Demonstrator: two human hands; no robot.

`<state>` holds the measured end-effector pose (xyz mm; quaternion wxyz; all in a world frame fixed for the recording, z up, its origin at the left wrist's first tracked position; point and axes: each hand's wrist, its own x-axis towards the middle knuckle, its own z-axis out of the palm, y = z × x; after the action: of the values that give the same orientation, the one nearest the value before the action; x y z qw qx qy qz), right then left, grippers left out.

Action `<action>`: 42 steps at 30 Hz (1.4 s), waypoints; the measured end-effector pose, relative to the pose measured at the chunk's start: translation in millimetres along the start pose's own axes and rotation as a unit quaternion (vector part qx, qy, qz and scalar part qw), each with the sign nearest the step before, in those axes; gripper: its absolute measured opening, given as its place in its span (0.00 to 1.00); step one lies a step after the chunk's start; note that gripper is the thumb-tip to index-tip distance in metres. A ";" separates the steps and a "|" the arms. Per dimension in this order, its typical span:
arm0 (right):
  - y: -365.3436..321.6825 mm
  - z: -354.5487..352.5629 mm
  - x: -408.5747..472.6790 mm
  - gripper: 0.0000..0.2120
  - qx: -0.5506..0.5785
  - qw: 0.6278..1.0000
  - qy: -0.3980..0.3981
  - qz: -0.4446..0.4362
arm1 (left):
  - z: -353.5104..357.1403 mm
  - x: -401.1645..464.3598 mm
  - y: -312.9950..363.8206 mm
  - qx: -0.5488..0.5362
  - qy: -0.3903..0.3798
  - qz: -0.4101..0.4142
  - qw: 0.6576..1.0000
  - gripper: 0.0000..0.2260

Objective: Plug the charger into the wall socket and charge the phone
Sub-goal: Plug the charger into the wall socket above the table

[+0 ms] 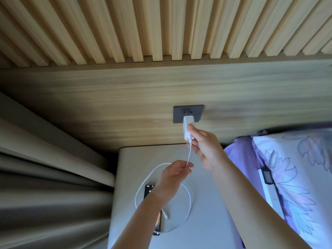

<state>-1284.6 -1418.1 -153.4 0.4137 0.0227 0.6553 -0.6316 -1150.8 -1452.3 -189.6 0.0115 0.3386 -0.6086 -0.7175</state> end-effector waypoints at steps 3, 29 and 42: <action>4.0 0.0 5.6 0.09 0.003 1.000 0.011 -0.005 | -0.7 0.7 -5.4 0.009 0.011 0.012 1.000 0.10; 18.2 4.1 33.4 0.17 -0.006 0.994 0.057 -0.091 | -1.9 5.2 -26.7 -0.028 -0.015 -0.005 0.999 0.09; 191.1 -42.1 -26.5 0.04 -0.280 0.953 0.007 0.112 | -47.1 3.5 -27.9 -0.004 0.028 0.033 0.999 0.15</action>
<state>-1183.3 -1331.0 -298.8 0.4667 -0.0167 0.8021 -0.3722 -1119.0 -1487.3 -217.3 0.0535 0.3388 -0.6160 -0.7091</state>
